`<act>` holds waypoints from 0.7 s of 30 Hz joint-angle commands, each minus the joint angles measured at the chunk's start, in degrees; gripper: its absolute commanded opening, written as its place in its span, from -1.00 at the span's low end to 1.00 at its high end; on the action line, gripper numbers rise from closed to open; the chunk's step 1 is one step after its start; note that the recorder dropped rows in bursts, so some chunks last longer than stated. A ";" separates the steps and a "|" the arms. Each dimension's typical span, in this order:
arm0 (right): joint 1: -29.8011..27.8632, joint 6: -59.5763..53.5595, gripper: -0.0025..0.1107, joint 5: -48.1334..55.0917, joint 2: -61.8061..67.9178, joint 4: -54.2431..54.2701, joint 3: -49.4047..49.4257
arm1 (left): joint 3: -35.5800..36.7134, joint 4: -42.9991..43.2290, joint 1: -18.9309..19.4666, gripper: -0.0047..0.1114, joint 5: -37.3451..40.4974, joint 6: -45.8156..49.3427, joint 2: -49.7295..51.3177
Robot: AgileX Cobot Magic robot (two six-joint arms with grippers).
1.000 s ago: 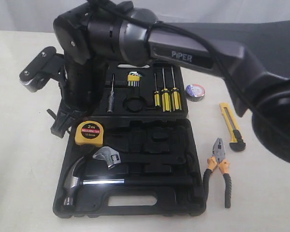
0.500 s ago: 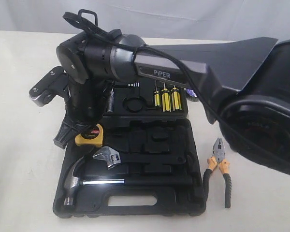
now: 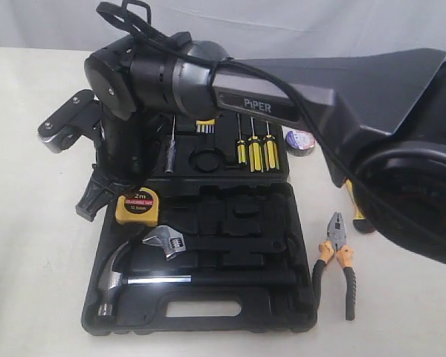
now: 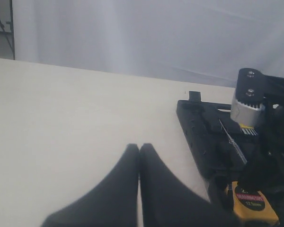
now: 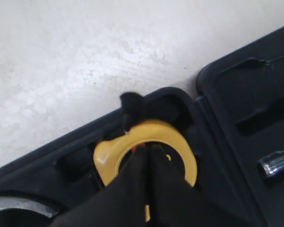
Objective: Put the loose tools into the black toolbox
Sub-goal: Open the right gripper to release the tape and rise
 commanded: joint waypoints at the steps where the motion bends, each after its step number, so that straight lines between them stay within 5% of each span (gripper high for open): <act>1: -0.21 0.23 -0.96 -0.86 1.03 0.79 0.09 | -0.30 0.14 -0.33 -0.92 -0.03 -0.07 0.23; 21: -0.21 -1.59 -0.96 0.25 3.23 9.48 0.09 | -0.30 0.16 -0.33 -0.92 0.08 -0.07 0.23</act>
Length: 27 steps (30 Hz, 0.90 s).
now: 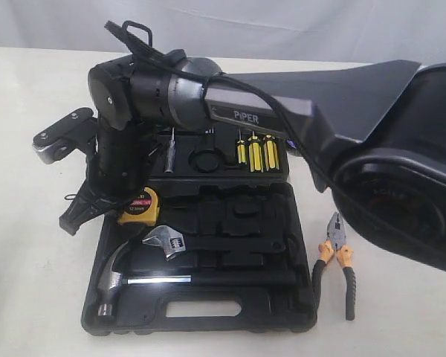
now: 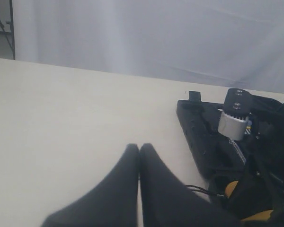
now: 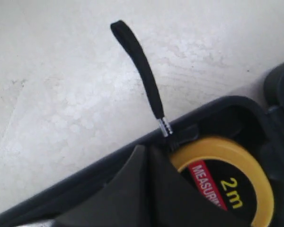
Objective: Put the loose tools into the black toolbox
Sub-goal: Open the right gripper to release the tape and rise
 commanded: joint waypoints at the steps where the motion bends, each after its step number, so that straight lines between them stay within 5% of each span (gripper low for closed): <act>1: -0.21 -0.42 -0.96 0.82 0.08 -1.49 0.21 | -0.30 0.16 -0.33 -0.92 0.08 -0.07 0.23; 20: -3.56 -0.51 -0.96 4.01 -1.76 -1.02 0.32 | -0.30 0.16 -0.33 -0.92 0.08 -0.07 0.23; 27: -3.92 1.39 -0.96 8.71 -12.89 -3.28 0.21 | -0.30 0.16 -0.33 -0.92 0.08 -0.07 0.23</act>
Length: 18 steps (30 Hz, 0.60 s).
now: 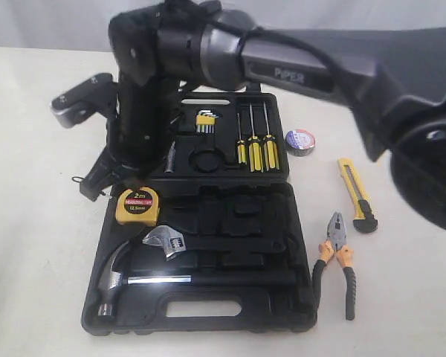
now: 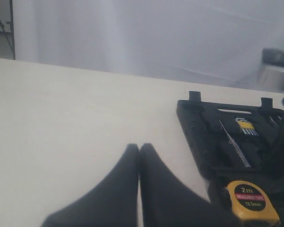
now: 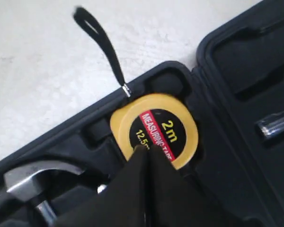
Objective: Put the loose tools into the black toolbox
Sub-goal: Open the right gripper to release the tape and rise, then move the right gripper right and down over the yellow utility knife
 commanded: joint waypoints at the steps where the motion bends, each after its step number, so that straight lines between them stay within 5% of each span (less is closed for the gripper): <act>1: -1.48 3.02 -0.96 4.08 -9.06 -0.78 0.18 | -0.30 0.16 -0.33 -0.92 0.08 -0.07 0.23; 18: -27.76 18.06 -0.96 9.29 -44.65 -8.21 31.50 | -0.30 0.16 -0.33 -0.92 0.08 -0.07 0.23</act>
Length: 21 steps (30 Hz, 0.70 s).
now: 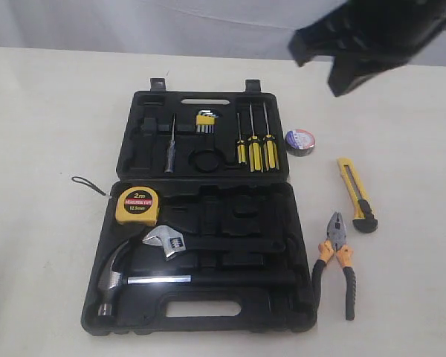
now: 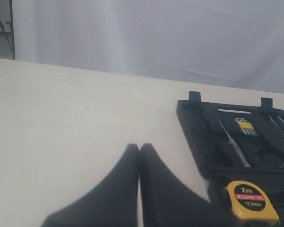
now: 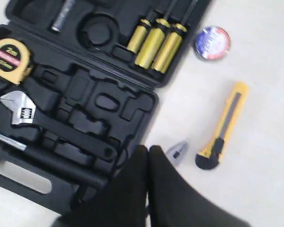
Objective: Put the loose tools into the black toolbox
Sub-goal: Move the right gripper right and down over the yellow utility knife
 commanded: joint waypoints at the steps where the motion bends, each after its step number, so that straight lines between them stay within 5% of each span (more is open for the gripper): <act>1: -6.46 1.18 -0.96 0.40 -3.28 -0.55 6.53 | -0.30 0.16 -0.33 -0.92 0.08 -0.07 0.23; 8: -13.13 -1.16 -0.92 -7.06 1.05 -0.55 12.20 | -0.30 0.16 -0.33 -0.92 0.08 -0.07 0.23; 16: -14.13 -3.57 -0.25 -10.67 12.38 0.00 12.30 | -0.30 0.16 -0.33 -0.92 0.08 -0.07 0.23; 21: -14.13 -2.14 -0.20 -12.27 18.03 -0.31 12.30 | -0.30 0.16 -0.33 -0.92 0.08 -0.07 0.23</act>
